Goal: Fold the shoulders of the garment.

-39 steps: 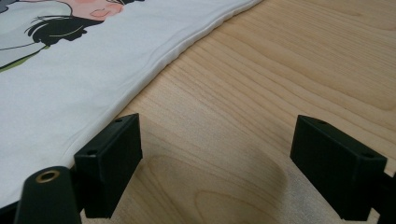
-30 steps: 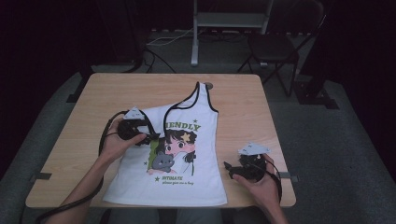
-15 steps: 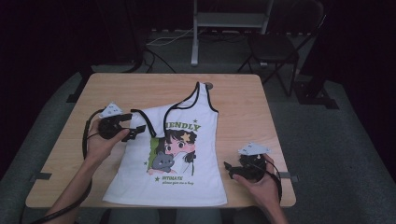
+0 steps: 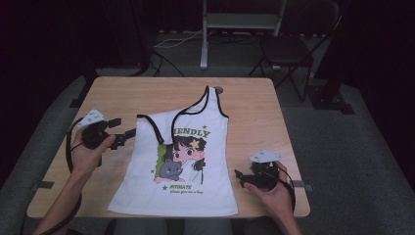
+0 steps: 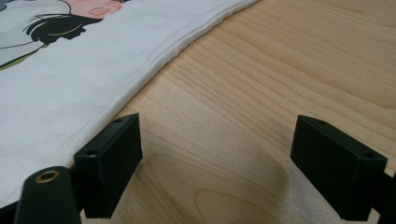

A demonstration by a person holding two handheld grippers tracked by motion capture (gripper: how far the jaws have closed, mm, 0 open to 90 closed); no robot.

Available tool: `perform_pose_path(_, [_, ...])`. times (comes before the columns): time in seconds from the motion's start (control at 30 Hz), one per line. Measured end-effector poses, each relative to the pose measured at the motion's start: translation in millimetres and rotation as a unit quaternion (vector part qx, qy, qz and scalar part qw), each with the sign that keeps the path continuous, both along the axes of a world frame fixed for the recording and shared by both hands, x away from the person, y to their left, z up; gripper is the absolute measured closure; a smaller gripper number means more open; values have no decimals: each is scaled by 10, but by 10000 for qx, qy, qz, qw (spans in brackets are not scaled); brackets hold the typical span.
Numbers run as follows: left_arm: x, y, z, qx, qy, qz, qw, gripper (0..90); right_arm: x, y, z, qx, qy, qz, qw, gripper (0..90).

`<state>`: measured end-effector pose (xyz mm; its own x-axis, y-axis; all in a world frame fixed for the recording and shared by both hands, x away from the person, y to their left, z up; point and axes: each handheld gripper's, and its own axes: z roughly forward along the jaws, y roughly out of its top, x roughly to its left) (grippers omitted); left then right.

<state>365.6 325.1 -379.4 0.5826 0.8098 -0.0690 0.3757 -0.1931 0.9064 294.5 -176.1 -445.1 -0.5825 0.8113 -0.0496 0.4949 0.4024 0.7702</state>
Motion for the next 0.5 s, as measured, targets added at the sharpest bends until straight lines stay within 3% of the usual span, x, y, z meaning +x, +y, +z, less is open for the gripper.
perform_pose_path(0.17, [-136, 160, -26, -141, -36, 85, 9999, 188, 3, -6, 1, 9, 17, -2, 10000, 160])
perform_pose_path(0.3, [-286, 313, -129, -477, 50, 113, 9988, 188, 4, -6, 0, 19, 33, -10, 10000, 159])
perform_pose_path(0.5, [-525, 483, -356, -547, 112, 271, 9981, 188, 12, -4, 1, 37, 49, -6, 10000, 140])
